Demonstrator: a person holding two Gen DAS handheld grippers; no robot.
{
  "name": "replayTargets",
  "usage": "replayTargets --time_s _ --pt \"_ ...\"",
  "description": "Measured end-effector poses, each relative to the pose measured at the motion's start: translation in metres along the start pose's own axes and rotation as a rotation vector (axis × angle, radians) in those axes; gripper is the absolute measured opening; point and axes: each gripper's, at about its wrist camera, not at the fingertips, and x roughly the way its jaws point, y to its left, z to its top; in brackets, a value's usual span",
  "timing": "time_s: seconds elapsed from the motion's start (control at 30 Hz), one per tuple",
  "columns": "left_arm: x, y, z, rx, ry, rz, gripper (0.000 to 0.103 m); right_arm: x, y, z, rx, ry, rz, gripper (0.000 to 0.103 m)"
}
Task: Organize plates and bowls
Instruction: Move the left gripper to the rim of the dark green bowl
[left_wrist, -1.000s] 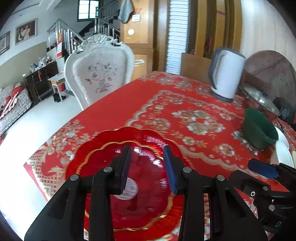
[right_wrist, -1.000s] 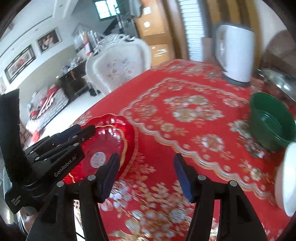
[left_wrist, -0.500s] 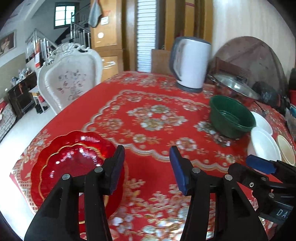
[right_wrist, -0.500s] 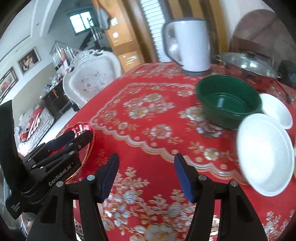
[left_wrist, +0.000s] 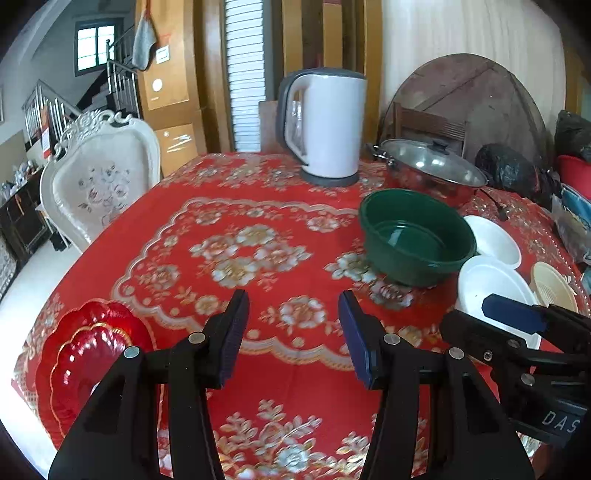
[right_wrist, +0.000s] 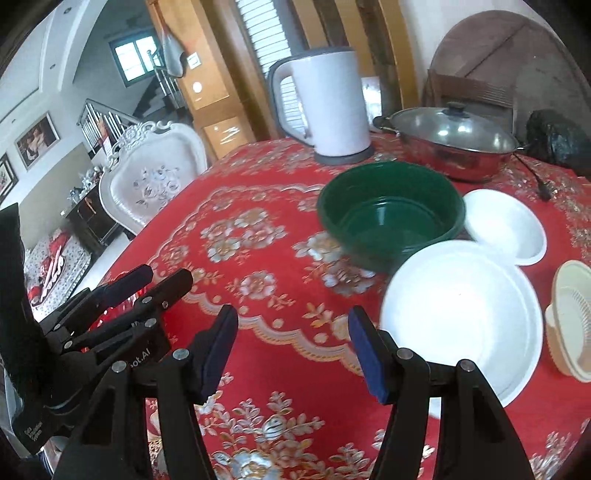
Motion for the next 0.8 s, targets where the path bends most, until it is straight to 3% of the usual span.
replayTargets --time_s 0.4,0.8 --pt "0.020 -0.027 0.026 0.031 -0.004 -0.010 0.050 0.002 -0.031 0.031 -0.005 -0.020 -0.050 0.063" --pt "0.059 -0.043 0.048 0.046 0.047 -0.012 0.050 0.019 -0.068 0.074 -0.002 0.012 -0.080 0.063"
